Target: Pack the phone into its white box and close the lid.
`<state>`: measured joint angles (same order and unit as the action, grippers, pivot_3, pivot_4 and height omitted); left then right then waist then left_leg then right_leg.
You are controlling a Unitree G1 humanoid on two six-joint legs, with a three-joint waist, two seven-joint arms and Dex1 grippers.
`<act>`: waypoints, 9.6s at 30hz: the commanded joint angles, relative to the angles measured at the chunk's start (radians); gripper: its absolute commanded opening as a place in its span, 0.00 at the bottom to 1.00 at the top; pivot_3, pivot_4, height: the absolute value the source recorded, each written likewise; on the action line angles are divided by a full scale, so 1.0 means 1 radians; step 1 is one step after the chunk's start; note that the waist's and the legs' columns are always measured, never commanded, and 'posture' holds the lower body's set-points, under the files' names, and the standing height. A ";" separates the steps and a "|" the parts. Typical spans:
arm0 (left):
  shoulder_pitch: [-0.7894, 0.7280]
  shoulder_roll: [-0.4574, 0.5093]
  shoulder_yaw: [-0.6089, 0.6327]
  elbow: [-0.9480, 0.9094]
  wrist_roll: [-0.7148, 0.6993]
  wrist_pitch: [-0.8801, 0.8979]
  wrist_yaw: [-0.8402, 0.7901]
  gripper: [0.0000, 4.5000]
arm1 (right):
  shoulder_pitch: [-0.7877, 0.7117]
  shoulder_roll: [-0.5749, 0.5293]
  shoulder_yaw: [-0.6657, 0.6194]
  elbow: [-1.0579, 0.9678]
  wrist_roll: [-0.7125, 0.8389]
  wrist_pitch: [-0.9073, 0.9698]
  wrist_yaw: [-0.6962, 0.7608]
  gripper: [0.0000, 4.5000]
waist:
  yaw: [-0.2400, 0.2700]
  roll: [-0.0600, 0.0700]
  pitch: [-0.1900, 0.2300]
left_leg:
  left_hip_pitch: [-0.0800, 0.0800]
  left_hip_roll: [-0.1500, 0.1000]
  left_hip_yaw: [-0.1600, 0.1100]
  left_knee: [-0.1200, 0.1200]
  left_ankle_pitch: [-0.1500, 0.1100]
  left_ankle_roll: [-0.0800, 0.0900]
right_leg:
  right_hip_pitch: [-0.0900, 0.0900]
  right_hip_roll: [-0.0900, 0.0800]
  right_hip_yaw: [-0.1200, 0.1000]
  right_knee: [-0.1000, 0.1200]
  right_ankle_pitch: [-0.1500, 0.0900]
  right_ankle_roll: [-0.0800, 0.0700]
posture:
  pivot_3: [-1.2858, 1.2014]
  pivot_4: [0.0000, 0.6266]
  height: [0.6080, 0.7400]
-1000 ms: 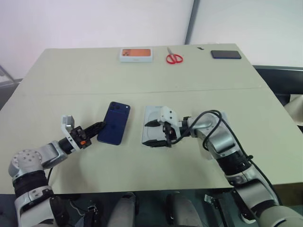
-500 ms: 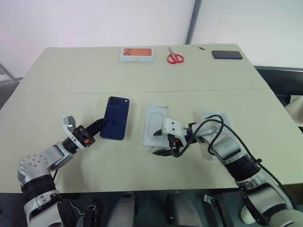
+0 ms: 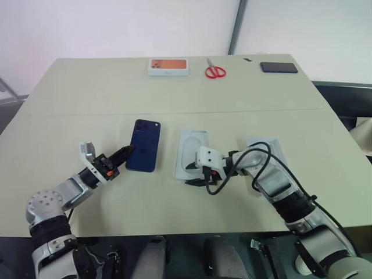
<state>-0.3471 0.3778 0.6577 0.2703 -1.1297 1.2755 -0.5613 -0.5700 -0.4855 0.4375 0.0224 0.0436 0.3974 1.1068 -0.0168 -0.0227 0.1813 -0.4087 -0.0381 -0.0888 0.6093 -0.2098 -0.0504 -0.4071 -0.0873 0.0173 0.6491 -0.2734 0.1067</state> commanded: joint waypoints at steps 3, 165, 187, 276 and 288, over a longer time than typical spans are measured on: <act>-0.007 0.002 0.005 -0.037 -0.052 -0.011 -0.005 0.00 | -0.007 0.009 -0.001 0.007 0.003 0.000 0.004 0.60 | 0.000 0.000 0.000 | 0.000 0.000 0.000 0.000 0.000 0.000 | 0.000 0.000 0.000 0.000 0.000 0.000 | 0.52 0.24 1.00; -0.162 0.058 -0.836 -0.119 0.765 -0.696 -0.458 0.00 | 0.131 -0.183 -0.283 0.054 0.080 -0.180 -0.042 0.01 | 0.006 0.001 0.003 | 0.000 -0.001 0.003 0.004 -0.002 0.004 | 0.004 0.002 0.000 -0.001 0.000 0.001 | 0.52 0.24 1.00; -0.322 -0.136 -0.956 0.067 0.849 -0.684 -0.523 0.00 | 0.122 -0.243 -0.303 0.124 0.062 -0.228 -0.010 0.01 | 0.009 0.001 0.002 | 0.000 -0.003 0.002 0.007 -0.002 0.004 | 0.006 0.001 -0.001 -0.001 0.001 0.003 | 0.52 0.24 1.00; 0.052 0.178 -0.557 -0.278 0.676 -1.111 -0.555 0.95 | 0.524 -0.281 -0.709 -0.525 0.245 0.466 -0.438 0.99 | 0.006 0.001 0.002 | 0.000 0.000 0.003 0.006 -0.003 0.006 | 0.005 0.000 0.001 0.000 0.001 0.003 | 0.52 0.24 1.00; 0.130 0.195 -0.558 -0.333 0.661 -1.129 -0.584 0.95 | 0.419 -0.195 -0.740 -0.667 0.345 0.913 -0.627 0.99 | 0.006 0.003 0.001 | 0.000 0.001 0.004 0.006 -0.003 0.006 | 0.005 0.000 0.002 0.000 0.001 0.002 | 0.52 0.24 1.00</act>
<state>-0.2122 0.5669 0.0923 -0.0235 -0.4501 0.1665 -1.1409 -0.1126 -0.6897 -0.2897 -0.5894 0.3685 1.2352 0.5068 -0.0110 -0.0198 0.1827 -0.4084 -0.0375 -0.0850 0.6156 -0.2126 -0.0444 -0.4023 -0.0872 0.0189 0.6488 -0.2726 0.1090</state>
